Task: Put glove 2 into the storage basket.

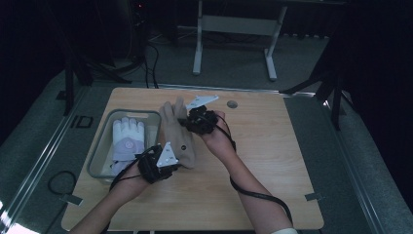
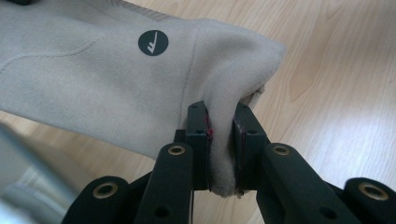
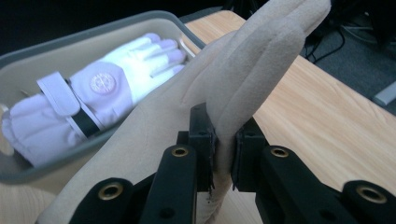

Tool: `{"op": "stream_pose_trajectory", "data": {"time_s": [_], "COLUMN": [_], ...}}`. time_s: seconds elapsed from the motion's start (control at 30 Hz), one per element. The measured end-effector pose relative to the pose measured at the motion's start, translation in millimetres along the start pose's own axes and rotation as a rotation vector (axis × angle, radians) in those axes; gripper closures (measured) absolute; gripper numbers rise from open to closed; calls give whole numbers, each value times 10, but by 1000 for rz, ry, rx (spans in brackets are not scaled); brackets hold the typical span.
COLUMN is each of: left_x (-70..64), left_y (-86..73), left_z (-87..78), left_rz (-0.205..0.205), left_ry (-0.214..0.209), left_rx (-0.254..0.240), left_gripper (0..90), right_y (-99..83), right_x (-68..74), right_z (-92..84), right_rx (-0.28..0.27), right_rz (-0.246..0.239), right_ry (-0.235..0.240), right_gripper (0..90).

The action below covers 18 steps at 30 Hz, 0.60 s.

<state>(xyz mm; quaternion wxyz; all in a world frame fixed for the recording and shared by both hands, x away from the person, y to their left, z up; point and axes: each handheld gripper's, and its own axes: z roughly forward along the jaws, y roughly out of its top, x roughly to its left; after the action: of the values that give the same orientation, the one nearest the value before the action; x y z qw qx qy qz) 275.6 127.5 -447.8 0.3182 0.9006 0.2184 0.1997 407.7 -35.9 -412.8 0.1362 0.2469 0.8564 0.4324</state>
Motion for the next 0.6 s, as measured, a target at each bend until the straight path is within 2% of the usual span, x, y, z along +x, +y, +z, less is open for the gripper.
{"op": "stream_pose_trajectory", "data": {"time_s": [0.43,0.6], "left_x": [192,274], "left_y": [-324,-518], "left_z": [-308,-450], "left_rz": [-56,-93], "left_ry": [44,66], "left_rx": [28,41], "left_gripper": [798,797], "right_y": [331,472], "right_x": [295,453], "right_z": [368,571], "right_rx": [5,10], "right_rz": [-58,-78], "right_ry": [42,70], "right_gripper": [809,809]}}
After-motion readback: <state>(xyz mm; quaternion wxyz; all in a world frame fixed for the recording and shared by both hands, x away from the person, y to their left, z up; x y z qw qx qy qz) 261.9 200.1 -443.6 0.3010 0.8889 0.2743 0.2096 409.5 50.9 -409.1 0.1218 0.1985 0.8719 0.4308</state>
